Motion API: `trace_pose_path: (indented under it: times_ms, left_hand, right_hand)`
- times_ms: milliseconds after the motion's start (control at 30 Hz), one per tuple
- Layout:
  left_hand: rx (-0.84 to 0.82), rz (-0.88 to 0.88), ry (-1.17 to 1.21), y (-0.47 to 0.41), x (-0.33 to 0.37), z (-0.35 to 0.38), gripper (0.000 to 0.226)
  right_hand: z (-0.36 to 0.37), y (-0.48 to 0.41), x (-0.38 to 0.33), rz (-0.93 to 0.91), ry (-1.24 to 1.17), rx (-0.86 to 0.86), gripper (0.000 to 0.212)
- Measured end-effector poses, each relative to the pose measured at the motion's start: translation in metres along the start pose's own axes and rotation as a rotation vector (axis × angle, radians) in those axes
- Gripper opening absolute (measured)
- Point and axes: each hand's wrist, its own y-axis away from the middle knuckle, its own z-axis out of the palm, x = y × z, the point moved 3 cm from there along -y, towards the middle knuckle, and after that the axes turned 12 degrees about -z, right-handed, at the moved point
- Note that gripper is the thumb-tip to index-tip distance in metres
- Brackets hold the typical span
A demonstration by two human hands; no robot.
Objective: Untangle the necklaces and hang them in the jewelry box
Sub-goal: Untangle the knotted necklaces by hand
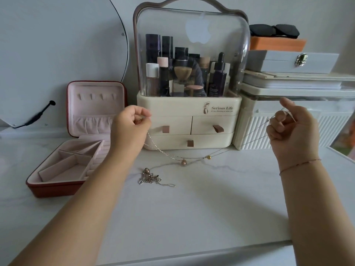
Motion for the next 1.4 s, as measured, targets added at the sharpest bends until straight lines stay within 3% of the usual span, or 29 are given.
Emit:
trace_pose_path:
  times_ms: [133, 233, 367, 500, 633, 800, 900, 1000, 1167, 1267, 1400]
  left_hand:
    - [-0.191, 0.051, -0.180, 0.008, -0.001, 0.012, 0.005]
    - [-0.290, 0.117, -0.329, 0.016, -0.002, 0.021, 0.008]
    - [-0.417, 0.139, -0.458, 0.030, -0.006, 0.031, 0.009]
    - [-0.496, 0.149, -0.502, 0.036, -0.010, 0.038, 0.007]
    - [-0.511, 0.120, -0.452, 0.035, -0.011, 0.039, 0.008]
    - [-0.543, 0.095, -0.409, 0.036, -0.010, 0.041, 0.008]
    - [-0.528, 0.148, -0.423, 0.041, -0.007, 0.041, 0.006]
    - [-0.550, 0.125, -0.327, 0.045, -0.002, 0.041, 0.005]
    - [-0.693, -0.083, -0.073, 0.045, 0.024, 0.056, 0.019]
    - [-0.736, -0.052, -0.074, 0.049, 0.048, 0.063, 0.022]
    - [-0.718, -0.043, -0.044, 0.059, 0.069, 0.055, 0.006]
  right_hand:
    - [0.005, 0.004, 0.009, 0.099, 0.193, -0.143, 0.014]
    - [0.009, 0.014, 0.018, 0.216, 0.556, -0.329, 0.018]
    - [0.011, 0.024, 0.029, 0.230, 1.117, -0.553, 0.022]
    - [0.007, 0.027, 0.034, 0.212, 1.357, -0.664, 0.020]
    - [0.010, 0.028, 0.034, 0.161, 1.356, -0.689, 0.020]
    - [0.024, 0.028, 0.028, 0.139, 0.890, -0.565, 0.017]
    - [0.032, 0.032, 0.024, 0.113, 0.753, -0.561, 0.019]
    - [0.043, 0.036, 0.016, 0.072, 0.754, -0.594, 0.019]
    - [0.073, 0.041, -0.009, 0.026, 0.793, -0.729, 0.017]
    - [0.090, 0.043, -0.027, -0.026, 0.784, -0.774, 0.015]
    - [0.098, 0.042, -0.055, -0.094, 0.731, -0.726, 0.016]
